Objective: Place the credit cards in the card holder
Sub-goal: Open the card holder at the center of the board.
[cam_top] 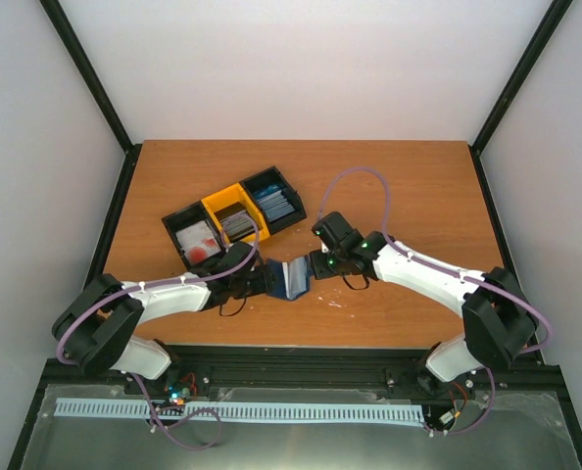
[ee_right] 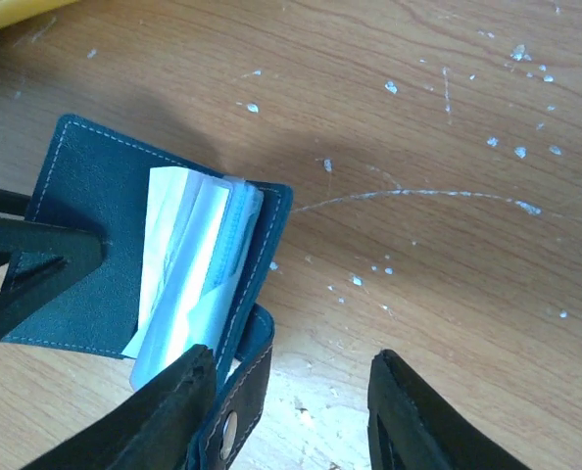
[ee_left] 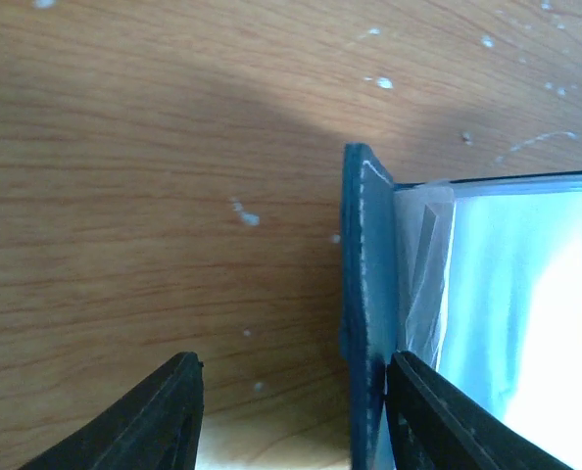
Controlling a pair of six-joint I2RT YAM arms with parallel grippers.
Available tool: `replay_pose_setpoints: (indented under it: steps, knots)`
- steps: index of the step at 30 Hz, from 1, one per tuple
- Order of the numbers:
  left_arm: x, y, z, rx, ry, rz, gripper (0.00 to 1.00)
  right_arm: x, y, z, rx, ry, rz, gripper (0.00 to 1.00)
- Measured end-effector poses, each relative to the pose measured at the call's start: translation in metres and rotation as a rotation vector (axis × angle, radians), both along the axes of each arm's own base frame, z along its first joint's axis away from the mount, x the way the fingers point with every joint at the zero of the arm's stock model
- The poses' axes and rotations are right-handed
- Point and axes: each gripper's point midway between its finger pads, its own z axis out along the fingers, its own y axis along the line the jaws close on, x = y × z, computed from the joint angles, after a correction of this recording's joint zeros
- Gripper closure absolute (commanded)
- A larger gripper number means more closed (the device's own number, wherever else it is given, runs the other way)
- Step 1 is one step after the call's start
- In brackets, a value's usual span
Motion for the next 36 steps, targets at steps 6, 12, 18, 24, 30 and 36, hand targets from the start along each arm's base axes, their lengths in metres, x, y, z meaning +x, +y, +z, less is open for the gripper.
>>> replay_pose_setpoints:
  steps: [6, 12, 18, 24, 30, 36]
  knots:
    - [-0.002, 0.013, -0.008, 0.053, 0.025, 0.051, 0.45, 0.003, -0.001, -0.005, -0.019, -0.002, -0.007, 0.46]
    - [-0.002, 0.016, -0.002, 0.046, 0.013, 0.064, 0.55, 0.011, -0.014, -0.006, -0.089, -0.044, -0.048, 0.46]
    - [-0.001, 0.002, 0.013, -0.028, -0.021, 0.014, 0.85, 0.009, -0.001, 0.020, 0.013, -0.073, -0.011, 0.53]
    - [-0.003, -0.005, 0.012, -0.047, -0.014, -0.018, 0.91, 0.002, 0.023, 0.054, 0.182, -0.091, 0.054, 0.52]
    - [-0.005, -0.005, 0.004, -0.035, 0.007, -0.022, 0.94, -0.010, 0.042, 0.018, 0.232, 0.055, 0.083, 0.51]
    - [-0.004, -0.005, 0.002, -0.036, 0.009, -0.022, 0.94, -0.022, 0.048, -0.019, 0.231, 0.178, 0.088, 0.77]
